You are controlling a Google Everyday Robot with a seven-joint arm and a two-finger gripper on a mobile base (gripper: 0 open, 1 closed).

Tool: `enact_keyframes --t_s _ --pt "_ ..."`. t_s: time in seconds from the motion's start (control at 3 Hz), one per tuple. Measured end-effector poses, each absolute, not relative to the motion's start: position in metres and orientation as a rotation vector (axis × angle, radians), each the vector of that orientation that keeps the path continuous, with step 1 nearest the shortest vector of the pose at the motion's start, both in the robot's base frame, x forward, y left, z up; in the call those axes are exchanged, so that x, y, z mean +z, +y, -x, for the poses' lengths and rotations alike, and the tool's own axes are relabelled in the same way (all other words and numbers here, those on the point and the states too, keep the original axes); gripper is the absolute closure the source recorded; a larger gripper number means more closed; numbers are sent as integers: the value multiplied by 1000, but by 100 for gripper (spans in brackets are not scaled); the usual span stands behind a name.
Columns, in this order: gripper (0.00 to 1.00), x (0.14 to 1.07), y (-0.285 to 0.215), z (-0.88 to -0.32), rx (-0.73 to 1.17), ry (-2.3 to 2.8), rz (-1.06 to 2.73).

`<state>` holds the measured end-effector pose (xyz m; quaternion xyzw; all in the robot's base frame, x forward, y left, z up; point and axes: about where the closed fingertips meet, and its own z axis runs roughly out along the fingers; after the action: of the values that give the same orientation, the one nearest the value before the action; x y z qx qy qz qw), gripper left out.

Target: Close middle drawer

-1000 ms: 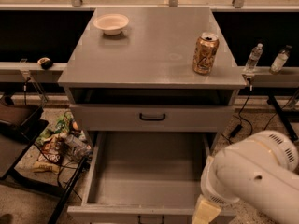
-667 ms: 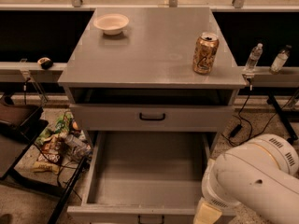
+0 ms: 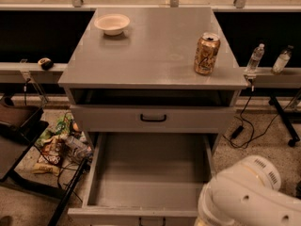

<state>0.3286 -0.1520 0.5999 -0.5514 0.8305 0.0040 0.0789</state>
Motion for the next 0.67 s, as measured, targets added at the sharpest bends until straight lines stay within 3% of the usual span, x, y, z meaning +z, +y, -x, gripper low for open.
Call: enact_keyframes --t_s 0.33,0.67 --pt "46 543 -167 -282 48 2566 1640" --pt "69 518 -172 -259 56 2582 1634"
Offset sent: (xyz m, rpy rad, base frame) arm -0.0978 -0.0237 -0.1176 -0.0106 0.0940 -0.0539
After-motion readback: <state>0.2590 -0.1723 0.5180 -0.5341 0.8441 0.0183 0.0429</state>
